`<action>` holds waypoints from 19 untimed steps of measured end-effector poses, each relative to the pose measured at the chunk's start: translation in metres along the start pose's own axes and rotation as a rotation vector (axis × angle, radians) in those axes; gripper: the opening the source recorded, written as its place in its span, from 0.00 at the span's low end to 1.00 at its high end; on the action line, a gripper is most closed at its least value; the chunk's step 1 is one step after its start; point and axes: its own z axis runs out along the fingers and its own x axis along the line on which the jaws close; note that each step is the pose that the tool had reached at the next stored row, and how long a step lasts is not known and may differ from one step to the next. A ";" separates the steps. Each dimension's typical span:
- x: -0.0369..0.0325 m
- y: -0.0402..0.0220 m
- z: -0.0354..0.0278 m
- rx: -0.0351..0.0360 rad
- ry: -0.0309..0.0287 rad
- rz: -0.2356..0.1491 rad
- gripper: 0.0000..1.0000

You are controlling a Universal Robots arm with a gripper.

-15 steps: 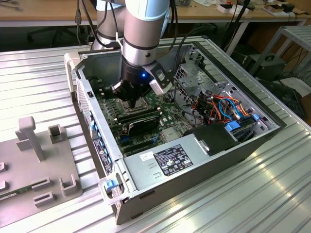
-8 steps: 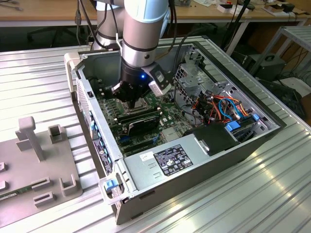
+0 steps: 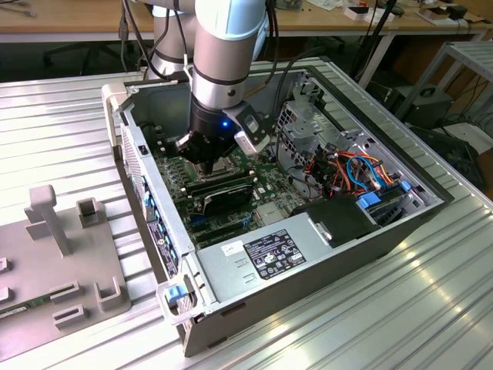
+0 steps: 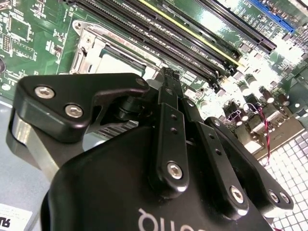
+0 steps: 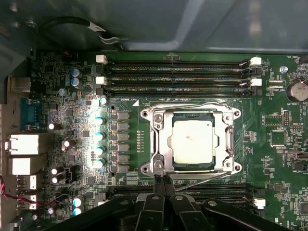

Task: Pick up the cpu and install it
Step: 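Install the second cpu locking lever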

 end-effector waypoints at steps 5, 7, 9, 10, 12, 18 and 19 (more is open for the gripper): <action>0.0009 -0.0001 0.0028 -0.0002 -0.0001 0.000 0.11; 0.0018 -0.0002 0.0047 -0.0002 -0.0001 0.000 0.11; 0.0025 -0.0003 0.0059 -0.0001 -0.0001 0.000 0.11; 0.0032 -0.0004 0.0067 -0.0001 -0.0001 0.000 0.11; 0.0046 -0.0005 0.0079 -0.0001 0.0000 0.000 0.11; 0.0067 -0.0006 0.0102 0.0000 0.0000 0.000 0.11; 0.0067 -0.0006 0.0102 -0.0001 0.0000 0.000 0.11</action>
